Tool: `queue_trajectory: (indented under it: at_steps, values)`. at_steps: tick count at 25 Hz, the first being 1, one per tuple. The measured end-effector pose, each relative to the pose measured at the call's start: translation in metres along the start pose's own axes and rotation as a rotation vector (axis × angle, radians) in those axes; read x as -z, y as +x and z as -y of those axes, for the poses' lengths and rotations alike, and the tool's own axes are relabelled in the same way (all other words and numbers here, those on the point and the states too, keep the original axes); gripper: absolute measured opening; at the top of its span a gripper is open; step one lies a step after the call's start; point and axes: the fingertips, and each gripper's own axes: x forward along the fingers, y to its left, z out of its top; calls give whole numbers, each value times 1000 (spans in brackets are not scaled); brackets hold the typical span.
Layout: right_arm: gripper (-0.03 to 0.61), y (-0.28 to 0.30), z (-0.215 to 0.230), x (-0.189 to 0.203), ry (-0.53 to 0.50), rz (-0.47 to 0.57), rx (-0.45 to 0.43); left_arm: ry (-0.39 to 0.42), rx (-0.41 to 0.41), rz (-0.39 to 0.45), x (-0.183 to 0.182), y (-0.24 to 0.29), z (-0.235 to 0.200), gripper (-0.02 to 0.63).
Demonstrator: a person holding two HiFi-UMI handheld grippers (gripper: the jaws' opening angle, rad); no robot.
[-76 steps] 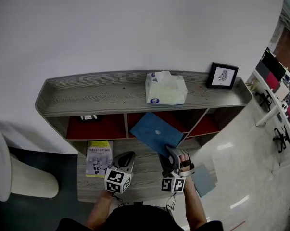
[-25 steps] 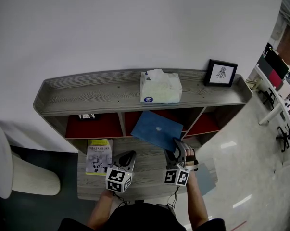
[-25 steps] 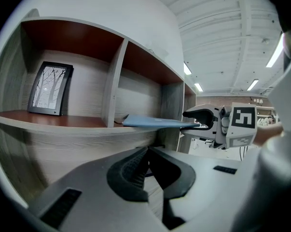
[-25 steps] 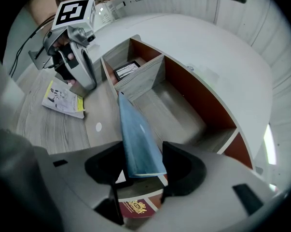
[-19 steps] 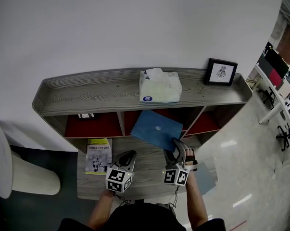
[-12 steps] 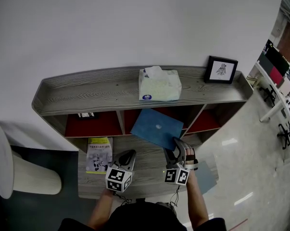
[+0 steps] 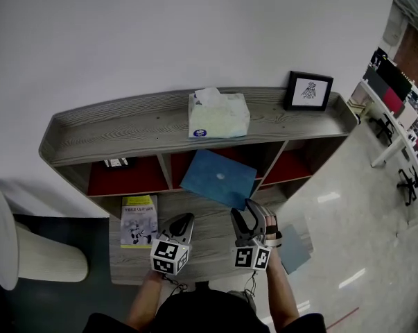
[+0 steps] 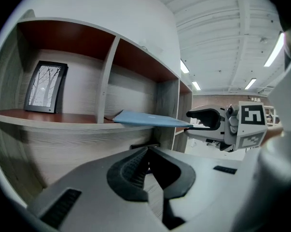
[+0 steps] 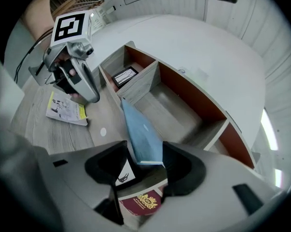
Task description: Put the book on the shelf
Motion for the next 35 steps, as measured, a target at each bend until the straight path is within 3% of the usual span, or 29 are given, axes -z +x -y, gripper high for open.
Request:
queue_trajectory:
  at_steps: [9,13,18,22,28,35]
  values:
    - [242,-64,22,3,256,54,-8,25,21,31,-11,-3,54,6]
    - [153,-96,42,17,400,71,44,32,28,37,-13,-7,86,6]
    - [89,-136,56,50,535,83,94,64,56,56,-21,-10,134,6]
    - [61,-172,60,81,669,34,117,78,83,64,-25,-13,174,6]
    - [38,-230,54,126,774,-17,148,102,131,47,-13,-20,234,6]
    - [34,-297,39,159,819,-57,147,110,178,30,9,-35,301,6]
